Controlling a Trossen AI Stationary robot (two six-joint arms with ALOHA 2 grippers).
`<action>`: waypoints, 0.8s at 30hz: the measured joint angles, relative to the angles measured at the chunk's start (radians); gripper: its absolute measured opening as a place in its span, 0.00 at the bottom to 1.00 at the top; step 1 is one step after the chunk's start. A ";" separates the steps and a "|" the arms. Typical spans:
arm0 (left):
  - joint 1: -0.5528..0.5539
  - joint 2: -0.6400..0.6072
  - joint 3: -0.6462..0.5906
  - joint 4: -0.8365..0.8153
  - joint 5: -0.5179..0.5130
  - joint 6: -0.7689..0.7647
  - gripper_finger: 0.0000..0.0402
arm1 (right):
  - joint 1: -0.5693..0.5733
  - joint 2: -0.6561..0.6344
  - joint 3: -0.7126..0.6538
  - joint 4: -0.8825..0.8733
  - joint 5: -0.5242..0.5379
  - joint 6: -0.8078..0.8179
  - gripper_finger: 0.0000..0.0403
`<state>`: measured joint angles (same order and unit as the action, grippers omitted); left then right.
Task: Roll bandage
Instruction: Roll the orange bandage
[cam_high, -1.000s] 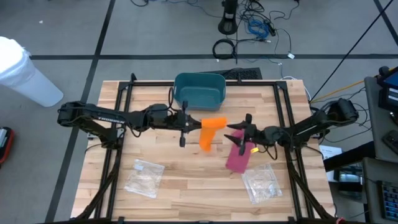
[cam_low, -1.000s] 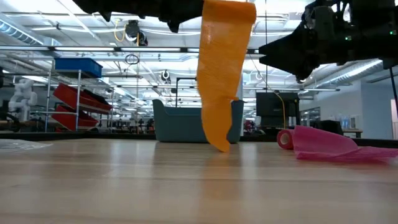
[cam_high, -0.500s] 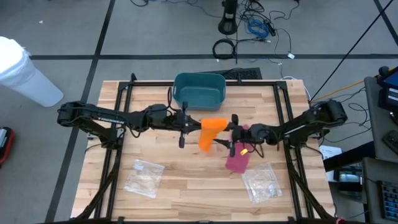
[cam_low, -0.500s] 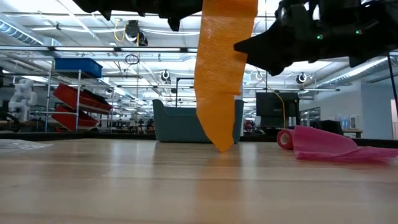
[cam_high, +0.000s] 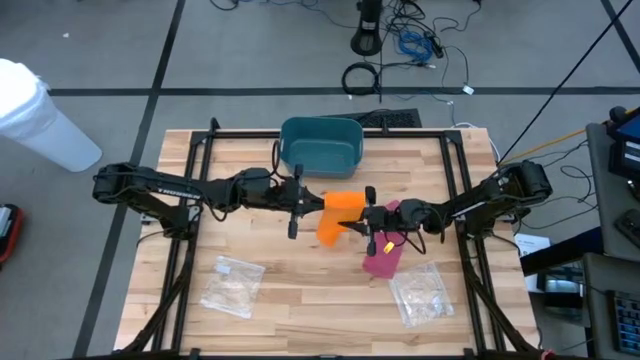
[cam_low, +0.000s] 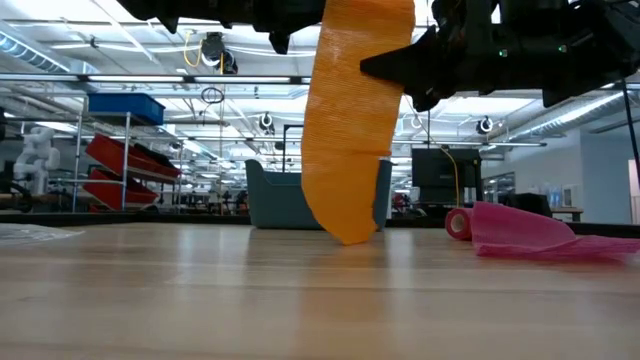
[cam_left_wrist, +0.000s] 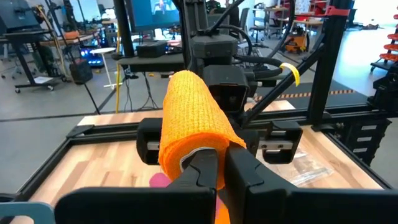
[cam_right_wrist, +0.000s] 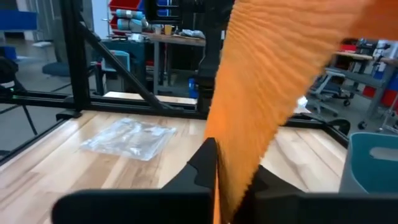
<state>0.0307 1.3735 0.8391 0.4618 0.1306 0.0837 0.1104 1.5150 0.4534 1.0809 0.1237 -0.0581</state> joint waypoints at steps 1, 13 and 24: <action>0.000 0.000 0.000 0.000 -0.001 0.000 0.01 | 0.001 0.000 0.000 0.000 0.000 0.001 0.01; 0.004 -0.031 0.000 -0.061 -0.065 0.000 0.01 | 0.012 -0.118 -0.004 -0.138 0.063 -0.068 0.00; 0.026 -0.049 0.000 -0.090 -0.080 0.001 0.01 | 0.022 -0.314 -0.010 -0.372 0.063 -0.093 0.00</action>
<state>0.0569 1.3247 0.8391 0.3714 0.0505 0.0849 0.1325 1.2010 0.4438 0.7085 0.1867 -0.1514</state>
